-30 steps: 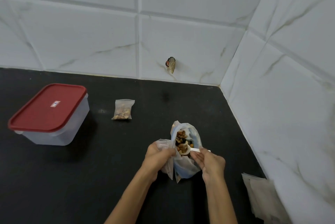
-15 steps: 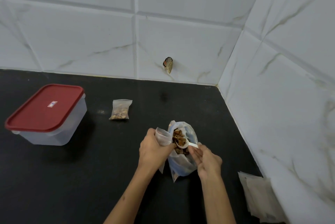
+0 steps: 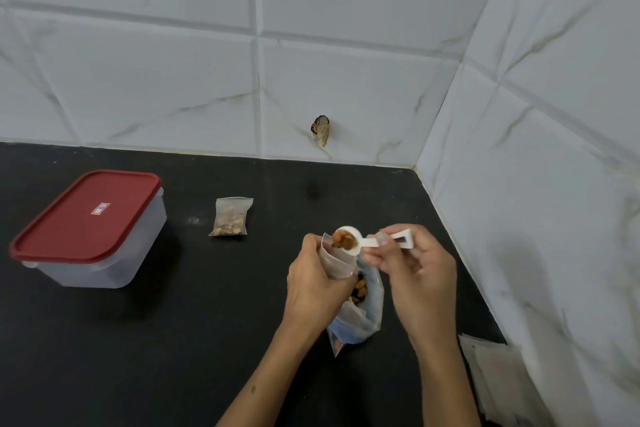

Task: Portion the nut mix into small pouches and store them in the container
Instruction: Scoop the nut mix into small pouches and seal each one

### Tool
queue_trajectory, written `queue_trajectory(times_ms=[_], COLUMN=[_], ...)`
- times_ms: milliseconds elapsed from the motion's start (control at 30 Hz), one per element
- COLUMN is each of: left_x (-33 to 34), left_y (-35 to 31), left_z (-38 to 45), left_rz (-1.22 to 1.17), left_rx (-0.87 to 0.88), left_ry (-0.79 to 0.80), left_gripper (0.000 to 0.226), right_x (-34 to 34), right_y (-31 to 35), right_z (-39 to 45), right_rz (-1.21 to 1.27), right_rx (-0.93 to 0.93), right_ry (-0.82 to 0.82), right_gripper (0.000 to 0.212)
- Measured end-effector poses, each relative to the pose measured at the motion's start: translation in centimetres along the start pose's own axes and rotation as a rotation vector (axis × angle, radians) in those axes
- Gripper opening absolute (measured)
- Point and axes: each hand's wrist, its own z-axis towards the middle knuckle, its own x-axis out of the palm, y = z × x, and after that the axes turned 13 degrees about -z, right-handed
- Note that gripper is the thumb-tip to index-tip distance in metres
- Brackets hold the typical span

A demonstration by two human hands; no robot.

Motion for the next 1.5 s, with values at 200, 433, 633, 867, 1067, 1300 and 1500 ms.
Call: queue_trajectory(times_ms=[200, 433, 633, 867, 1067, 1300, 1500], left_x=[0.1, -0.2, -0.4, -0.4, -1.5, -4.3, -10.0], left_y=[0.1, 0.4, 0.7, 0.9, 0.8, 0.5, -0.5], left_z=[0.1, 0.4, 0.8, 0.7, 1.0, 2.3, 2.7], left_rz=[-0.088, -0.122, -0.11, -0.213, -0.507, -0.446, -0.563], left_rx=[-0.021, 0.033, 0.087, 0.109, 0.038, -0.012, -0.003], left_ry=[0.0, -0.017, -0.067, -0.046, -0.032, -0.017, 0.111], left_gripper=[0.04, 0.04, 0.045, 0.053, 0.067, 0.118, 0.065], right_x=[-0.5, -0.2, 0.2, 0.9, 0.5, 5.0, 8.4], right_y=[0.0, 0.3, -0.8, -5.8, -4.3, 0.5, 2.2], right_z=[-0.4, -0.4, 0.6, 0.9, 1.0, 0.2, 0.2], right_rz=[-0.367, -0.335, 0.041, -0.583, -0.602, -0.275, -0.08], right_rx=[-0.297, -0.325, 0.017, 0.307, 0.209, -0.006, 0.03], right_ry=[0.144, 0.109, -0.241, 0.296, 0.368, 0.322, 0.276], right_gripper=[0.007, 0.006, 0.005, 0.012, 0.023, 0.013, 0.009])
